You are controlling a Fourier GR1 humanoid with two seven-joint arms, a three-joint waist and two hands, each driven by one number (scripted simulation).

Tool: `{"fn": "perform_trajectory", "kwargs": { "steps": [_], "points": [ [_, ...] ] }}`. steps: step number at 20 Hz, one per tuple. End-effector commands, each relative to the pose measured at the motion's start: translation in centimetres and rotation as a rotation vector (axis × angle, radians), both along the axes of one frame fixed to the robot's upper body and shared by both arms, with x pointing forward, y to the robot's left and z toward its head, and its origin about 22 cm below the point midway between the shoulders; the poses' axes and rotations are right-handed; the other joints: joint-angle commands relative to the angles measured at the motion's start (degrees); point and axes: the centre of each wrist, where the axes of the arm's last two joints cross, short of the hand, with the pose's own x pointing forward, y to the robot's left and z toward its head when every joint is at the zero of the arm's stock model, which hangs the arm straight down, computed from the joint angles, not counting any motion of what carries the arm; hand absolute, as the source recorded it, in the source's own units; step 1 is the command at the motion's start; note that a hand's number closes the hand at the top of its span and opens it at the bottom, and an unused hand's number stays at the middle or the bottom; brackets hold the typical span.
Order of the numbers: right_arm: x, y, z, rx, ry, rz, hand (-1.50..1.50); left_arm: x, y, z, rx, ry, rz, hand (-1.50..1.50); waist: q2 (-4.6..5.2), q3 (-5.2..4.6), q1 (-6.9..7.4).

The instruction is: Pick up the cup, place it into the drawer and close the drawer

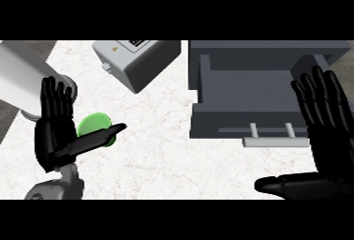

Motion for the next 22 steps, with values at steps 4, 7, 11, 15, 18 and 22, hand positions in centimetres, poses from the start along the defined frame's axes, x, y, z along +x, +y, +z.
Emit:
{"fn": "perform_trajectory", "kwargs": {
  "steps": [4,7,11,15,18,22],
  "points": [
    [-0.6,-0.4,-0.6,-0.010,0.011,0.014,-1.50,-2.0,-0.6,-3.9,0.017,0.057,0.065,-1.50,0.00,0.00,-0.08],
    [0.3,0.2,1.3,-0.010,-0.008,-0.001,-1.50,-2.8,3.4,-4.8,-0.003,0.083,0.066,-1.50,0.00,0.00,0.14],
    [-0.5,-1.2,1.8,-0.019,-0.001,0.014,-1.50,-0.1,1.4,-7.3,0.017,0.089,0.078,-1.50,0.04,-0.01,-0.22],
    [0.5,1.0,-0.6,-0.022,0.011,0.024,-1.50,-0.8,3.2,-9.2,-0.019,0.106,0.061,-1.50,0.05,0.00,-0.04],
    [1.4,-0.9,-0.1,-0.009,0.002,0.014,-1.50,-1.3,2.1,-10.4,-0.006,0.122,0.072,-1.50,0.03,0.01,0.01],
    [-0.5,-0.9,0.2,0.004,0.001,0.021,-1.50,-3.0,5.7,-12.2,-0.016,0.120,0.091,-1.50,0.01,0.00,-0.03]
  ]
}}
